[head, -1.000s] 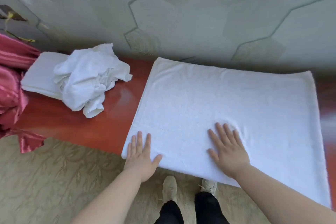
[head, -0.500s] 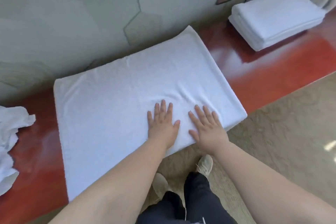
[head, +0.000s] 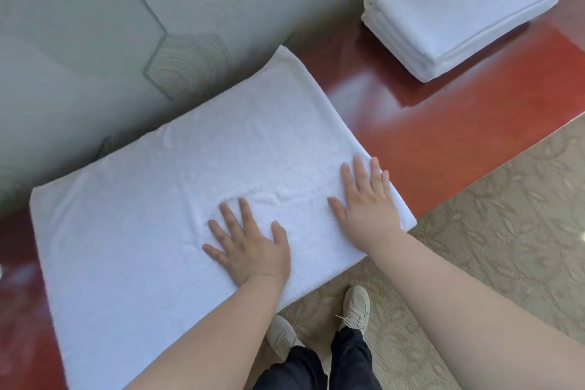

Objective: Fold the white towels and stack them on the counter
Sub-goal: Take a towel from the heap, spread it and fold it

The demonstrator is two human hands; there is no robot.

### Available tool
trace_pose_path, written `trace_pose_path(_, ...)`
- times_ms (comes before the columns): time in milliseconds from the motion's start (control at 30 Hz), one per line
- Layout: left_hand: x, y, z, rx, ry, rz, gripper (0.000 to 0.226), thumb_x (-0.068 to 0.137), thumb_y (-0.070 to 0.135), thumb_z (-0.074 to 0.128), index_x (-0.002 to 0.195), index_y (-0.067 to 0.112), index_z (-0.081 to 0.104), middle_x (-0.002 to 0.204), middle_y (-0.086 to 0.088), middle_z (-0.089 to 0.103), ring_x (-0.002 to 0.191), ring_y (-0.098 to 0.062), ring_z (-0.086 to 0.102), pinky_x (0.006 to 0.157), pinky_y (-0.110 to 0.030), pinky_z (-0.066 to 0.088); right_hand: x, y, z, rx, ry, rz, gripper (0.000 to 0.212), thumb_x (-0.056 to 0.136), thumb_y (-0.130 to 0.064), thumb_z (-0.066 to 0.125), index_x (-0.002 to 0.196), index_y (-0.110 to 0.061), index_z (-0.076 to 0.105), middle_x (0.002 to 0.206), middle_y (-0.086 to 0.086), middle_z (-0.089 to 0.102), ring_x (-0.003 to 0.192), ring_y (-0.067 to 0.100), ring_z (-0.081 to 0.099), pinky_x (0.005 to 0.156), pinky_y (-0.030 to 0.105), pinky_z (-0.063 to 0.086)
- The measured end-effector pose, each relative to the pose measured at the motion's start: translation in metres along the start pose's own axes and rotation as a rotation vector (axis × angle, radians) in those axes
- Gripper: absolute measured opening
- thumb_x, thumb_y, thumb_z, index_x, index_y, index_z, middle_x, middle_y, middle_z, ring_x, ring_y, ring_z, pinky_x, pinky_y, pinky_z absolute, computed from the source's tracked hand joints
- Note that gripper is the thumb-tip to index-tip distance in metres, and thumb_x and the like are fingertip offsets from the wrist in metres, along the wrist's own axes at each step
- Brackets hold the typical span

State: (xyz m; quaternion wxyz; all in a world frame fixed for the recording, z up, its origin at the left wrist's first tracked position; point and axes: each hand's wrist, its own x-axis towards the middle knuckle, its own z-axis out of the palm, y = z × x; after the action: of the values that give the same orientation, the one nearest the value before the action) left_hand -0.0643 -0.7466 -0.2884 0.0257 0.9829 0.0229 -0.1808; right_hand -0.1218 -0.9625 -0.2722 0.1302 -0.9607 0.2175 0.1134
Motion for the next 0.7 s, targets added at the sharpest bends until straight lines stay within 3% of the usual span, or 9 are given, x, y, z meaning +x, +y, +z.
trace_pose_path(67, 0.001, -0.002, 0.0, 0.0, 0.003, -0.005, 0.084, 0.088, 0.068, 0.014, 0.161, 0.036, -0.011, 0.169, 0.003, -0.023, 0.155, -0.031, -0.019, 0.123, -0.061, -0.008, 0.022, -0.025, -0.002, 0.008, 0.006, -0.257, 0.072, 0.102, -0.063, 0.018, 0.164, -0.026, 0.01, 0.172, 0.003, -0.003, 0.157, 0.031, -0.011, 0.127, 0.052, 0.0)
trace_pose_path(133, 0.0, -0.003, 0.001, -0.003, 0.021, 0.001, 0.084, 0.088, 0.069, 0.015, 0.162, 0.036, -0.009, 0.169, 0.004, -0.023, 0.155, -0.03, -0.021, 0.123, -0.059, -0.009, 0.031, -0.046, 0.006, -0.059, -0.088, -0.637, 0.068, 0.103, -0.063, 0.017, 0.163, -0.033, 0.011, 0.172, -0.002, -0.004, 0.158, 0.024, -0.012, 0.128, 0.049, 0.0)
trace_pose_path(167, 0.0, -0.004, 0.002, -0.005, 0.032, 0.003, 0.084, 0.088, 0.069, 0.017, 0.162, 0.036, -0.008, 0.17, 0.004, -0.022, 0.155, -0.029, -0.022, 0.124, -0.058, -0.009, 0.035, -0.047, 0.009, -0.103, -0.142, -0.733, 0.067, 0.103, -0.064, 0.018, 0.163, -0.036, 0.01, 0.172, -0.004, -0.007, 0.157, 0.021, -0.015, 0.128, 0.047, -0.002)
trace_pose_path(233, 0.001, -0.004, 0.002, -0.004, 0.051, 0.009, 0.084, 0.089, 0.069, 0.02, 0.162, 0.036, -0.006, 0.17, 0.005, -0.022, 0.156, -0.028, -0.021, 0.125, -0.056, -0.008, 0.055, -0.034, 0.008, -0.135, -0.128, -0.671, 0.069, 0.101, -0.067, 0.019, 0.163, -0.039, 0.006, 0.171, -0.007, -0.01, 0.156, 0.019, -0.018, 0.127, 0.046, -0.005)
trace_pose_path(333, 0.004, -0.003, 0.002, 0.008, 0.053, 0.023, 0.084, 0.09, 0.067, 0.023, 0.162, 0.037, -0.007, 0.169, 0.005, -0.023, 0.156, -0.028, -0.02, 0.125, -0.056, -0.009, 0.09, -0.015, -0.005, -0.127, -0.056, -0.313, 0.076, 0.096, -0.072, 0.013, 0.162, -0.039, -0.004, 0.171, -0.006, -0.013, 0.155, 0.021, -0.021, 0.126, 0.043, -0.011)
trace_pose_path(400, 0.003, -0.004, 0.003, 0.01, 0.056, 0.029, 0.084, 0.091, 0.066, 0.023, 0.162, 0.037, -0.01, 0.169, 0.005, -0.024, 0.156, -0.028, -0.02, 0.124, -0.056, -0.01, 0.107, -0.022, -0.011, -0.131, -0.059, -0.23, 0.077, 0.095, -0.071, 0.011, 0.162, -0.036, -0.005, 0.17, -0.004, -0.016, 0.155, 0.025, -0.022, 0.125, 0.046, -0.012)
trace_pose_path(467, 0.002, -0.005, 0.003, 0.018, 0.061, 0.037, 0.084, 0.091, 0.066, 0.024, 0.162, 0.037, -0.011, 0.169, 0.004, -0.024, 0.156, -0.029, -0.02, 0.125, -0.057, -0.008, 0.113, -0.048, -0.011, -0.101, -0.059, -0.29, 0.076, 0.097, -0.067, 0.011, 0.163, -0.032, 0.001, 0.171, -0.001, -0.013, 0.155, 0.029, -0.021, 0.125, 0.051, -0.013)
trace_pose_path(600, 0.001, -0.003, 0.003, -0.002, 0.069, 0.038, 0.086, 0.09, 0.066, 0.033, 0.164, 0.035, 0.003, 0.172, 0.001, -0.01, 0.158, -0.032, -0.01, 0.125, -0.061, 0.002, 0.1, -0.099, 0.006, -0.108, -0.119, -0.707, 0.07, 0.101, -0.066, 0.018, 0.163, -0.034, 0.014, 0.172, -0.002, -0.001, 0.157, 0.025, -0.012, 0.127, 0.052, -0.002)
trace_pose_path(700, 0.002, -0.003, 0.005, -0.013, 0.088, 0.062, 0.087, 0.087, 0.063, 0.042, 0.164, 0.029, 0.017, 0.173, -0.002, 0.001, 0.158, -0.034, 0.001, 0.123, -0.064, 0.01, 0.114, -0.105, 0.015, -0.102, -0.066, -0.693, 0.071, 0.099, -0.066, 0.027, 0.163, -0.036, 0.016, 0.172, -0.005, 0.001, 0.158, 0.022, -0.01, 0.127, 0.05, 0.006)
